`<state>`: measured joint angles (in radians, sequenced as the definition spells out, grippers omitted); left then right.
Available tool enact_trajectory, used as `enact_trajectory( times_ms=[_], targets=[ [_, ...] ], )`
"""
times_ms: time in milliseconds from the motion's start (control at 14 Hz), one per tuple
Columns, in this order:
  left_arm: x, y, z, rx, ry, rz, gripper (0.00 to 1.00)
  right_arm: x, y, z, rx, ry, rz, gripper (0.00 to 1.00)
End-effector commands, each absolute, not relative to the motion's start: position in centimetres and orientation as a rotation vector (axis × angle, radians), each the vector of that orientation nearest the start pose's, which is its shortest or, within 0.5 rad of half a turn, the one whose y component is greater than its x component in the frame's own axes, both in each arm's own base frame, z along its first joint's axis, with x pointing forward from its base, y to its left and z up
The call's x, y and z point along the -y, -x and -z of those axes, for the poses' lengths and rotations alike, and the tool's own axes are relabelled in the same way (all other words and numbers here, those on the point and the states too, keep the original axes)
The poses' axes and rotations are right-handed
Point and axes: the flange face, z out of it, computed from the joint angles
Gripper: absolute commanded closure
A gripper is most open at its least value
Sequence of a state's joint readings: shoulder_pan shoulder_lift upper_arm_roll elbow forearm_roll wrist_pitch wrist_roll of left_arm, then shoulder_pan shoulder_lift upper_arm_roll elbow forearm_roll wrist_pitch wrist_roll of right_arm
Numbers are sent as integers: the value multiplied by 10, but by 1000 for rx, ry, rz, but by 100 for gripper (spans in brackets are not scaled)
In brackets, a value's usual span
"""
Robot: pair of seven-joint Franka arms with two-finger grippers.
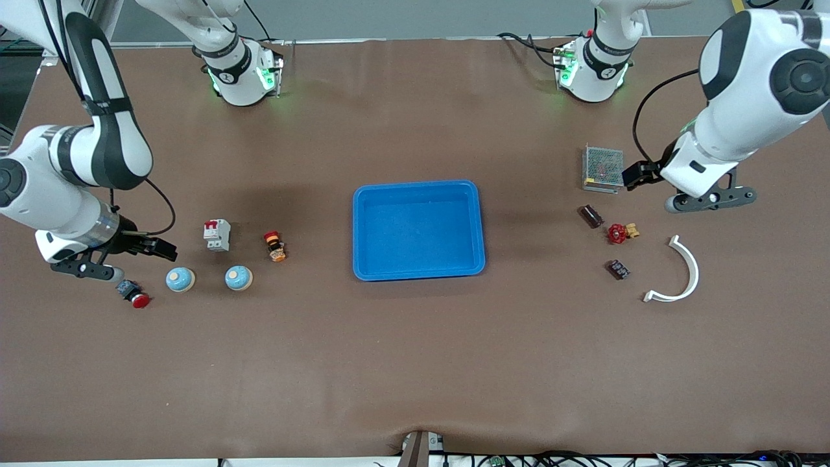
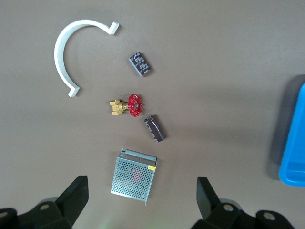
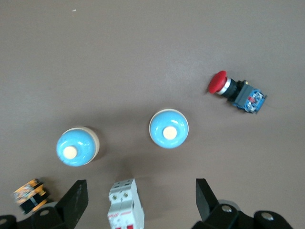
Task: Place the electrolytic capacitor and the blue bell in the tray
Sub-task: 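Move the right gripper to a blue bell, the left gripper to a capacitor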
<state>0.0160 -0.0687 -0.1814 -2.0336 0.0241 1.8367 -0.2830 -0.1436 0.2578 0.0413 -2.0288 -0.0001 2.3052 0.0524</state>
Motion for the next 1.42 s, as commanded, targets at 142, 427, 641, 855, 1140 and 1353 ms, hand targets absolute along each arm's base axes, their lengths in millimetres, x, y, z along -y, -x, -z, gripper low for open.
enact_trajectory(
  times_ms=[142, 427, 641, 855, 1140, 1353],
  targets=[
    [91, -489, -424, 343, 3081, -158, 0, 95, -598, -267, -173, 3126, 67, 0],
    [91, -484, -383, 433, 3089, -185, 0, 97, -601, -232, -179, 3123, 94, 0],
    [91, -479, -355, 496, 3091, -181, 0, 96, -602, -211, -181, 3121, 112, 0],
    [95, -466, -328, 559, 3081, -154, 0, 94, -601, -197, -186, 3119, 102, 0],
    [92, -468, -288, 598, 3085, -167, 0, 88, -601, -180, -182, 3117, 95, 0],
    [89, -474, -251, 740, 3071, -157, 0, 90, -600, -167, -188, 3116, 112, 0]
  ],
)
